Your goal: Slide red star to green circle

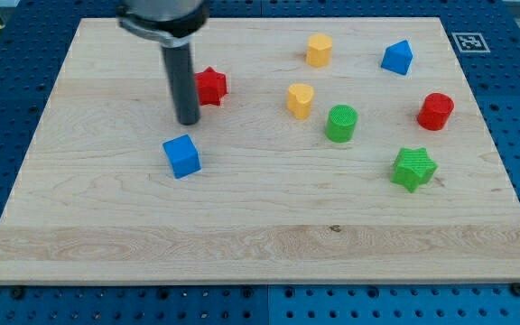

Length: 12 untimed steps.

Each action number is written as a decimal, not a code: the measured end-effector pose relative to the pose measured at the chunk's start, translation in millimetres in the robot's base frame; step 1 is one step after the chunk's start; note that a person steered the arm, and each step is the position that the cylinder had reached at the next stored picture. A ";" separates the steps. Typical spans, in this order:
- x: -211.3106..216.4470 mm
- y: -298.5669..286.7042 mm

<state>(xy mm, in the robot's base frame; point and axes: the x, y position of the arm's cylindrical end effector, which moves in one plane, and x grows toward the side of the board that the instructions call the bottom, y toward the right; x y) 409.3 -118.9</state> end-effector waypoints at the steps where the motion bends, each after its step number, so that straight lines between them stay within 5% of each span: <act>1: -17.5 -48.1; 3: -111.5 -87.4; 4: -114.9 -53.7; 5: -109.8 2.6; 8: -1.0 100.9; 10: -35.5 54.8; 12: 4.2 -16.9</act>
<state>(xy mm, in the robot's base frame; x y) 413.5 -135.9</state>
